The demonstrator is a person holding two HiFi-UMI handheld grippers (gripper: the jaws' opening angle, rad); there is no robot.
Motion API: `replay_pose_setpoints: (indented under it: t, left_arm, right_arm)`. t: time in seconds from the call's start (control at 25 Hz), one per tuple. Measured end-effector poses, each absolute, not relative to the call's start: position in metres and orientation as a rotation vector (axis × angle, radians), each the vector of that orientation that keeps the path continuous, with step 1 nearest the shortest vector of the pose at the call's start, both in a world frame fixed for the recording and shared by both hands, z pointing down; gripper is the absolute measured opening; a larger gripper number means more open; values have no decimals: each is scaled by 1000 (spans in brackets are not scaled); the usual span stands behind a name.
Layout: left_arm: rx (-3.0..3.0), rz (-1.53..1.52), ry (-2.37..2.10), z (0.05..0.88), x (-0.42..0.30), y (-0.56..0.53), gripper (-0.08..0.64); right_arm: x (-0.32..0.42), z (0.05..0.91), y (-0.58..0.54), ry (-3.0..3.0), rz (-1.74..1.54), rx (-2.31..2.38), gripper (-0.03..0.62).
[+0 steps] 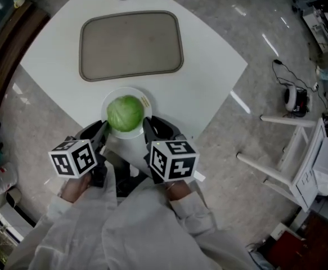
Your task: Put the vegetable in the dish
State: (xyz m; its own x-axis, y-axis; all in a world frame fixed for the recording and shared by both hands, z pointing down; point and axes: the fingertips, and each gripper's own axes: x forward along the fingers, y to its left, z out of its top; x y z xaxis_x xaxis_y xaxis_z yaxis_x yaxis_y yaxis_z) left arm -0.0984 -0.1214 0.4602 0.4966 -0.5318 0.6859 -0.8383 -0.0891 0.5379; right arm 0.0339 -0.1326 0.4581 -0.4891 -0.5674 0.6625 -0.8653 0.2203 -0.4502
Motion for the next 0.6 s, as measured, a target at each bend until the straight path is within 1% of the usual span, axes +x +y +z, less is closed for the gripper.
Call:
replay_pose_setpoints:
  t: [0.28, 0.6]
  left_arm:
    - [1816, 419, -1098, 453, -130, -174, 71]
    - [1882, 434, -1024, 452, -142, -221, 71]
  right_arm:
    - [3, 448, -179, -2135, 1171, 1420, 71]
    - [-9, 448, -216, -2102, 1205, 1530, 71]
